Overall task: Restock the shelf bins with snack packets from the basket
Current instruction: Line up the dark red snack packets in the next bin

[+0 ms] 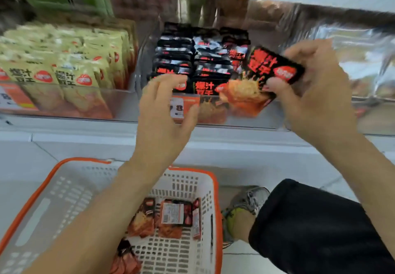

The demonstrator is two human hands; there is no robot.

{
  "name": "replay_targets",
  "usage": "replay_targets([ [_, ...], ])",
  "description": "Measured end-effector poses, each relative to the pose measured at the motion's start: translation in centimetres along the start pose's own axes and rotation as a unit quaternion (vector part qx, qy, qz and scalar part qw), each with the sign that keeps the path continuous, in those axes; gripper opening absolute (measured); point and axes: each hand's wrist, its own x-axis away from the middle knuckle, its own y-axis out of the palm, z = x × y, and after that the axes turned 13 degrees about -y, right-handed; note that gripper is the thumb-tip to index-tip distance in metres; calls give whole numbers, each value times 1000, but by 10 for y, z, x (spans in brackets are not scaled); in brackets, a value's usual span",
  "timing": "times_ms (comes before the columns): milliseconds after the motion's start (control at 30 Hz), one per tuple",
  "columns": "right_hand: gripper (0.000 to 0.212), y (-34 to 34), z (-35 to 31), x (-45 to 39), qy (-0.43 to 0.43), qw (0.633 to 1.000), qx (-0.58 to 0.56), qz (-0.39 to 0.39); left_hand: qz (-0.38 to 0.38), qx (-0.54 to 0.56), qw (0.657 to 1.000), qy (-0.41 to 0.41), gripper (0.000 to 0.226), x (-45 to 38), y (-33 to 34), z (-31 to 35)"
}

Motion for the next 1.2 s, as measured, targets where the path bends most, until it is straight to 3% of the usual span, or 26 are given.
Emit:
replay_targets([
  [33, 44, -6, 5, -6, -18, 999, 13, 42, 23, -62, 997, 46, 52, -9, 3, -1],
  [100, 36, -11, 19, -18, -31, 997, 51, 50, 14, -149, 986, 78, 65, -22, 13, -8],
  [200, 34, -6, 52, -40, 31, 993, 112, -33, -36, -231, 969, 82, 76, -25, 25, -18],
  [333, 32, 19, 90, -64, 141, 972, 120, -147, -36, -256, 961, 96, 82, -23, 26, -22],
  [433, 40, 40, 96, -71, 166, 931, 182, -268, -46, -258, 960, 94, 83, -24, 24, -20],
  [500, 44, 52, 93, -71, 162, 915, 208, -304, -55, -222, 969, 92, 78, -24, 23, -18],
  [600, 38, 56, 88, -65, 106, 943, 231, -214, 17, -82, 985, 150, 46, -13, 17, -15],
  [667, 29, 54, 71, -53, -4, 975, 211, -70, 70, -26, 982, 174, 24, 9, 14, -29],
  [733, 19, 60, 37, -31, -100, 985, 132, 52, 37, -22, 992, 116, 16, 36, 10, -60],
  [800, 12, 84, 2, 5, -150, 988, 24, 39, -60, -66, 996, -28, 12, 62, 7, -105],
  [900, 13, 147, -25, 76, -74, 972, -107, -193, -230, -199, 927, -219, 10, 113, 0, -193],
  [967, 16, 197, -27, 131, 40, 924, -141, -352, -318, -289, 850, -306, 15, 153, -13, -242],
  [1033, 19, 242, -27, 177, 146, 858, -157, -466, -355, -351, 769, -399, 38, 191, -31, -277],
  [1100, 21, 278, -32, 213, 212, 793, -167, -546, -386, -359, 729, -437, 55, 223, -47, -296],
  [1200, 24, 322, -35, 264, 309, 729, -174, -586, -456, -358, 674, -458, 68, 250, -54, -308],
])
